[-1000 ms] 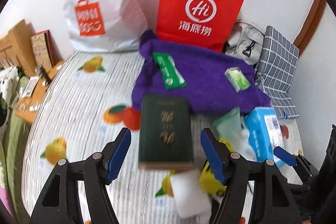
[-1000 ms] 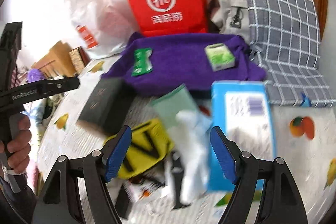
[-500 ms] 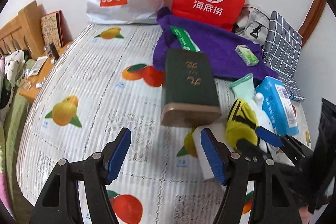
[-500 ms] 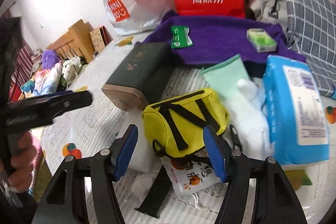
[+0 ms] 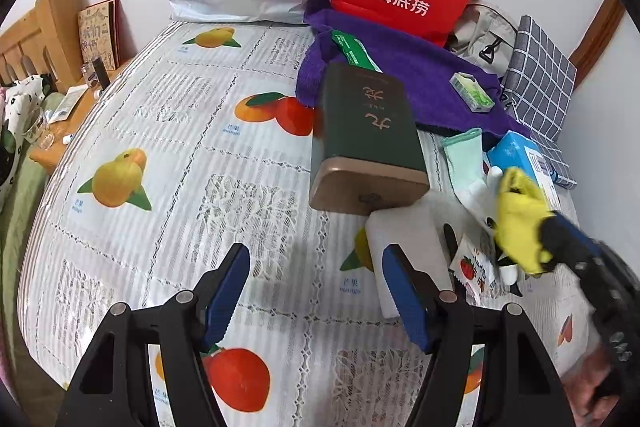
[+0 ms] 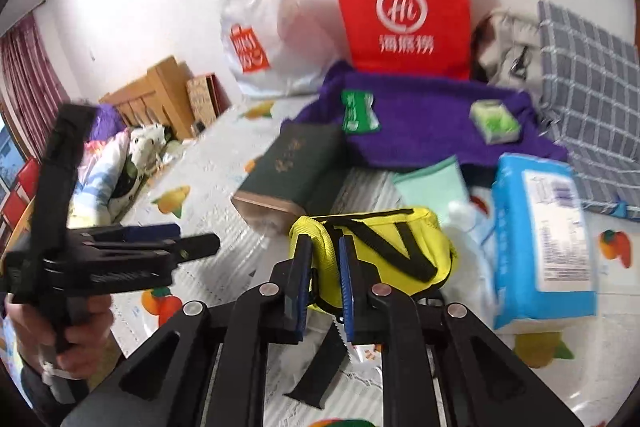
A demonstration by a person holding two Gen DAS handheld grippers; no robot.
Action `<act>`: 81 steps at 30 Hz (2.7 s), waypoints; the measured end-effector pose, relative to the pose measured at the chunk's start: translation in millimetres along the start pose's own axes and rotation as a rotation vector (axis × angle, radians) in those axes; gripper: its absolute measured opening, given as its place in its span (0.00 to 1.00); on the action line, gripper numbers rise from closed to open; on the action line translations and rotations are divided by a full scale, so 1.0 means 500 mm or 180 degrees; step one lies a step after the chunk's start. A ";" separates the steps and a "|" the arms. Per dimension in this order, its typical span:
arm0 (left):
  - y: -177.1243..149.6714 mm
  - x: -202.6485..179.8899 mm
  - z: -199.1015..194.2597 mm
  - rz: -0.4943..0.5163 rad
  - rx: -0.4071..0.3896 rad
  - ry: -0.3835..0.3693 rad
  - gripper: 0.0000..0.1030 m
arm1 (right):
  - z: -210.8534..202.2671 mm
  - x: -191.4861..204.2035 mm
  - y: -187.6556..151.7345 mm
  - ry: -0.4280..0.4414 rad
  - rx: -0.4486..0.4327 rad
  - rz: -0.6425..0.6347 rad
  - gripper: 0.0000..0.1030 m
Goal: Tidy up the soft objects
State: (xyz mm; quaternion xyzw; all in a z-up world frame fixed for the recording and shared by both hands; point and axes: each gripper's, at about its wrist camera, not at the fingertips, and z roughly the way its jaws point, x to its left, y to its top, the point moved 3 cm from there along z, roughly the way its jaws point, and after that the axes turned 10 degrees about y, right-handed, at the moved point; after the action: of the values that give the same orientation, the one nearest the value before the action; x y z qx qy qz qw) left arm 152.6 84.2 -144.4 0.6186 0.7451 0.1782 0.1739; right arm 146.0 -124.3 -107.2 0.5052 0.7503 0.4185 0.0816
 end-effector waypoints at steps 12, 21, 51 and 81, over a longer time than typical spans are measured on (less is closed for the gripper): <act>-0.054 -0.082 -0.001 0.0072 0.0051 -0.0107 0.65 | -0.121 -0.030 -0.133 -0.0291 0.0079 0.0116 0.13; -0.064 -0.144 0.044 0.0098 0.0131 -0.0033 0.65 | -0.108 -0.092 -0.204 -0.0202 0.0160 0.0357 0.13; -0.074 -0.127 0.076 0.0184 0.0087 -0.0096 0.52 | -0.081 -0.266 -0.227 -0.0243 -0.0052 0.0854 0.60; -0.075 -0.088 -0.008 0.0102 -0.0045 -0.0088 0.52 | -0.296 -0.214 -0.138 -0.0363 -0.0715 0.1020 0.31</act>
State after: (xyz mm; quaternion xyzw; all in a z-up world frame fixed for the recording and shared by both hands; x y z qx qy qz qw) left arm 126.0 34.4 -157.4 0.6317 0.7314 0.1778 0.1857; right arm 68.6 -303.2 -94.2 0.6287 0.6031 0.4779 0.1121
